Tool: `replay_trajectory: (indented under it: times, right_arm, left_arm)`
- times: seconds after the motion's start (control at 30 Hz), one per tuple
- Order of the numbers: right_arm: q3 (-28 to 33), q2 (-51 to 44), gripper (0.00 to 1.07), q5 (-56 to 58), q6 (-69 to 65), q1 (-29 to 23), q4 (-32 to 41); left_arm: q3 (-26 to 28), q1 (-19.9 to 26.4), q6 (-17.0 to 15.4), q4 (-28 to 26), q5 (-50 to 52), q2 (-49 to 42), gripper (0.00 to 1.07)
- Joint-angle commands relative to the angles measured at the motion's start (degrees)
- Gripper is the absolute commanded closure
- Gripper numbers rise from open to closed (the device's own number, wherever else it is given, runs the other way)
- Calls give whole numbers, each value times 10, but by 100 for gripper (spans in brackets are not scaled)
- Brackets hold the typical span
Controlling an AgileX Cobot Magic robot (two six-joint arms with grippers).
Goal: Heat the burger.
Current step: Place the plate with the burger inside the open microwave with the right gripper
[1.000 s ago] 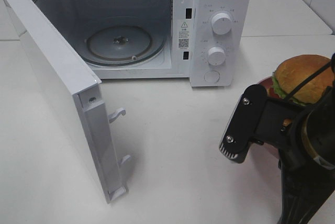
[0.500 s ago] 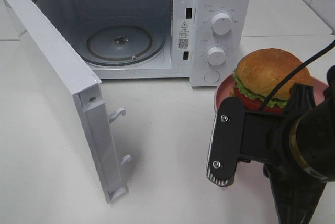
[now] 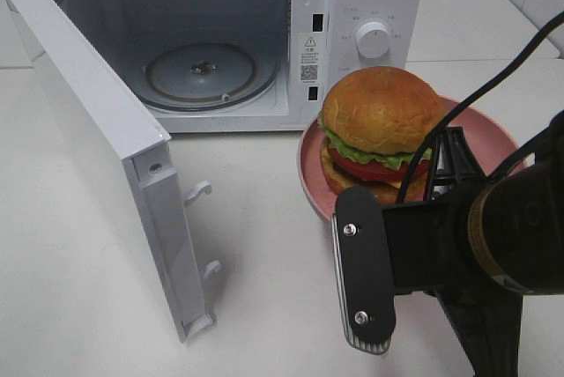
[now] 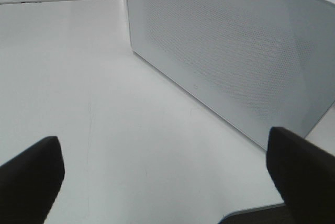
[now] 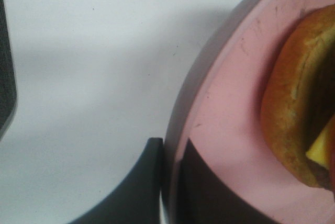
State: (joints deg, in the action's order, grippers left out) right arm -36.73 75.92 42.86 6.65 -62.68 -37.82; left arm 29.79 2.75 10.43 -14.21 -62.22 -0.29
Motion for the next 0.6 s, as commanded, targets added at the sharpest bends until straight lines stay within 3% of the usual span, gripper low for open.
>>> replay_trajectory:
  times: [0.03,0.4,0.6]
  right_arm:
    - [-1,-6,107,-11,53,-2,-31]
    - [-1,-6,107,-60,117,1,-22]
    - [-1,-6,107,-97,194,38,5]
  left_arm:
    - [-2,-2,-3,-4,8,-14,9]
    - [-2,-2,-3,-4,8,-14,9]
    - [-2,-2,-3,-4,8,-14,9]
